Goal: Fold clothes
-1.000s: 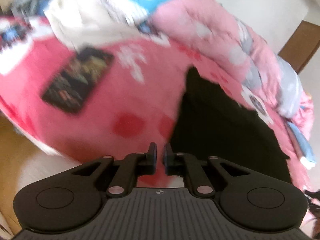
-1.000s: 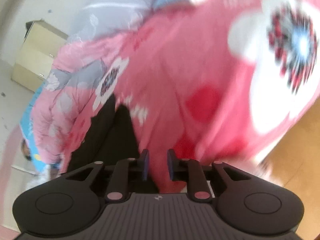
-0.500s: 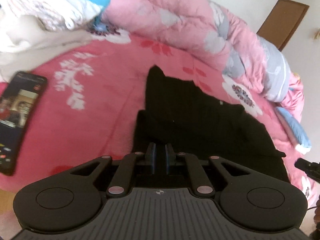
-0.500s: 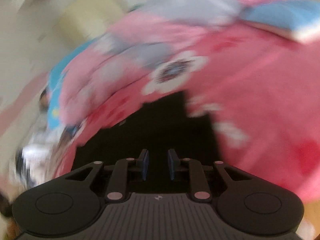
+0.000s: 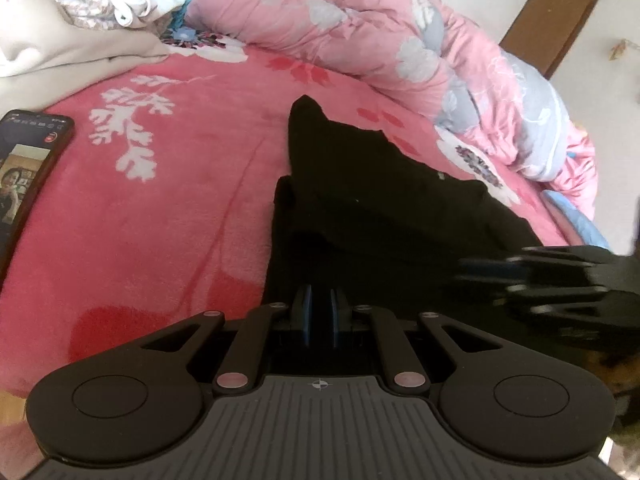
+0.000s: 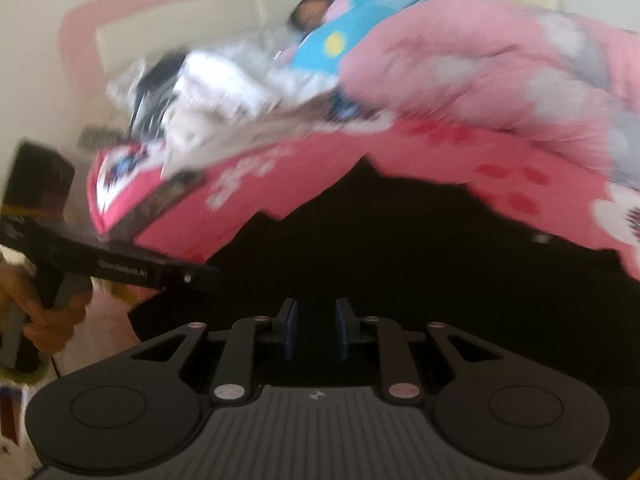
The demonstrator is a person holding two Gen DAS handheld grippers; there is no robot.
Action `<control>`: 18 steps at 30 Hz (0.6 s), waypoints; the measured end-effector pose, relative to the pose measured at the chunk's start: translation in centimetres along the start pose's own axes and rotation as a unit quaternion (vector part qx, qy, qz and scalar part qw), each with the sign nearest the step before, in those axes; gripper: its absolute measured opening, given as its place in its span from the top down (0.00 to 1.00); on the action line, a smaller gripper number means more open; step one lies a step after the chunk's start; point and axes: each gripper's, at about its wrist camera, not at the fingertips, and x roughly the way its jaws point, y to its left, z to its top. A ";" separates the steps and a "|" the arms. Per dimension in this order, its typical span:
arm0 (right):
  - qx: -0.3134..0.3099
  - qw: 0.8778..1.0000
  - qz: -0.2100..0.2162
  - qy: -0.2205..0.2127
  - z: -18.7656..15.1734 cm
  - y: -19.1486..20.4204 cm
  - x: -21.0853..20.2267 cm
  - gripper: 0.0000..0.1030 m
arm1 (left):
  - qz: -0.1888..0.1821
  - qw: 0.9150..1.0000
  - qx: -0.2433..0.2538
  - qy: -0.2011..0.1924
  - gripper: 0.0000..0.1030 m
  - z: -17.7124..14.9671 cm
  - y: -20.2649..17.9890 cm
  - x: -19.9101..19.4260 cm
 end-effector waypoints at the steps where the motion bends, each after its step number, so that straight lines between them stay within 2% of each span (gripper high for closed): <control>1: -0.004 1.000 0.001 0.017 0.2 0.1 1.2 0.80 | -0.004 1.000 0.000 -0.002 0.92 -0.1 0.2 0.0; 6: 0.002 0.999 -0.013 0.034 1.0 -1.1 3.3 0.82 | -0.022 1.000 -0.010 -0.007 0.92 -0.3 0.9 0.0; 9: 0.011 0.999 -0.045 0.024 2.5 -1.9 4.5 0.82 | -0.033 0.999 -0.016 -0.009 0.92 -0.4 1.3 0.1; 13: 0.067 0.995 -0.070 -0.012 4.3 -4.3 4.9 0.80 | -0.048 0.998 -0.026 -0.010 0.92 -0.4 1.9 0.2; 15: 0.099 0.992 -0.073 -0.028 4.8 -5.4 4.4 0.80 | -0.055 0.998 -0.031 -0.010 0.92 -0.4 2.2 0.2; 18: 0.151 0.987 -0.039 -0.045 5.2 -6.5 2.9 0.80 | -0.062 0.997 -0.033 -0.014 0.92 -0.5 2.4 0.2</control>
